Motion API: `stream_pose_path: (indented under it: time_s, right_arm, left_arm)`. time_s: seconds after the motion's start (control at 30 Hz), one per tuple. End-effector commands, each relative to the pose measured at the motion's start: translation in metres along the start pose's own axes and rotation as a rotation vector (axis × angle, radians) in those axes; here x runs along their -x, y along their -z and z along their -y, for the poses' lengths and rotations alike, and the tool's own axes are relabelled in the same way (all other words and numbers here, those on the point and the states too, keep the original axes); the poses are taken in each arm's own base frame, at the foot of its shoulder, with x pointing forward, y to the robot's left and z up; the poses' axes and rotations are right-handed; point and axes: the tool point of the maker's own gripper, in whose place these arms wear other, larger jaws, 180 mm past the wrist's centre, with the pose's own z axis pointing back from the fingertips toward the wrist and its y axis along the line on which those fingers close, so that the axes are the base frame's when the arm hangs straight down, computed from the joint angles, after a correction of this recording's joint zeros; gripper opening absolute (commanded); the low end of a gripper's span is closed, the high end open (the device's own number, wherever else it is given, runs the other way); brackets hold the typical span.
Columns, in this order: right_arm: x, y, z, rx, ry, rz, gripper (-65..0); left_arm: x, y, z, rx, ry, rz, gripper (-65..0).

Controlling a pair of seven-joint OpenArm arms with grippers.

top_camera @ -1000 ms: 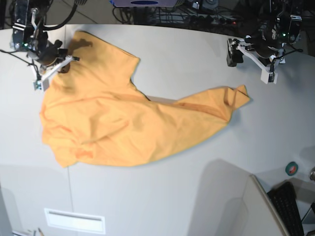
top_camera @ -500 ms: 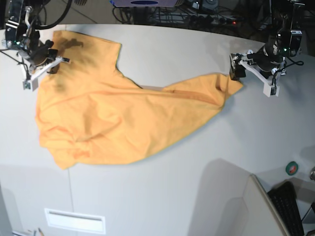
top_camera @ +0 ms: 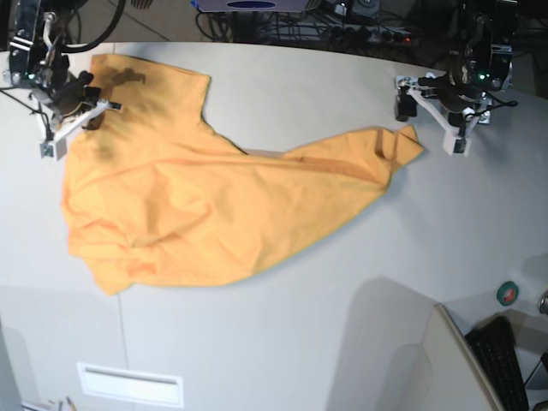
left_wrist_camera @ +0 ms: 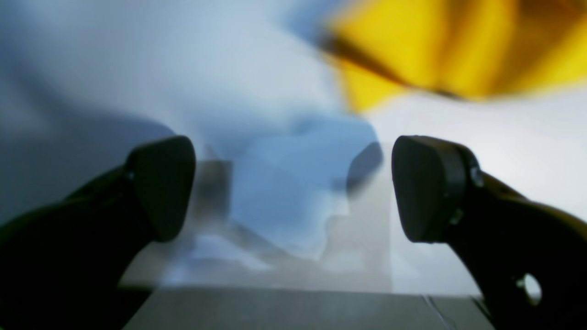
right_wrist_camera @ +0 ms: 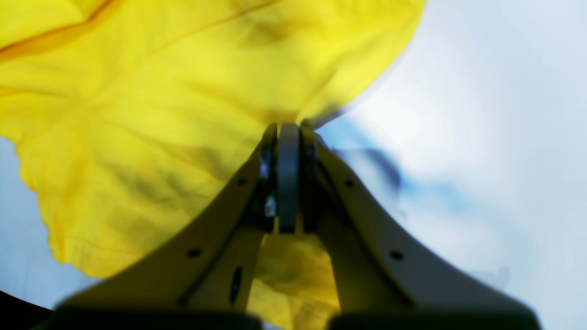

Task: Layout the t-shirt on the table in an organized manner, then fold the t-shirt properly
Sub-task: 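Release and regrasp the shirt edge with the left gripper, then lift the shirt with both grippers and lay it flat on the table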

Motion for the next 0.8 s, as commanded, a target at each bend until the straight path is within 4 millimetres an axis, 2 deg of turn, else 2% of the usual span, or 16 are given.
stream_pose_path:
  time_s: [0.0, 0.13, 0.27, 0.37, 0.5, 0.53, 0.6, 0.63, 0.77]
  right_arm:
    - [-0.012, -0.003, 0.002, 0.0, -0.008, 0.038, -65.0]
    - [-0.012, -0.004, 0.004, 0.003, -0.005, 0.039, -65.0]
    - [-0.011, -0.004, 0.004, 0.004, -0.004, 0.039, -65.0]
    - [-0.011, -0.004, 0.004, 0.005, -0.003, 0.037, -65.0]
    - [-0.012, -0.004, 0.004, 0.004, -0.003, 0.039, -65.0]
    - [-0.012, -0.004, 0.004, 0.004, -0.003, 0.039, -65.0]
    - [-0.012, -0.004, 0.004, 0.004, -0.003, 0.039, -65.0]
    - [-0.012, -0.004, 0.004, 0.004, -0.003, 0.039, -65.0]
    - [-0.012, -0.004, 0.004, 0.004, -0.003, 0.039, -65.0]
  left_arm:
    - [-0.016, 0.002, 0.0, 0.005, 0.008, 0.046, 0.0]
    - [-0.011, 0.02, 0.009, 0.04, -0.036, 0.023, 0.0]
    - [-0.007, 0.027, 0.018, 0.077, -0.045, 0.01, 0.0]
    - [-0.016, 0.029, 0.027, 0.106, -0.037, 0.028, 0.0]
    - [-0.021, 0.033, 0.025, 0.108, -0.05, 0.033, 0.0]
    - [-0.02, 0.035, 0.024, 0.107, -0.053, 0.029, -2.3]
    - [-0.018, 0.038, 0.023, 0.104, -0.06, 0.017, -13.5]
    - [-0.015, 0.039, 0.022, 0.103, -0.063, 0.01, -21.7]
    - [-0.017, 0.038, 0.021, 0.102, -0.059, 0.011, -60.1]
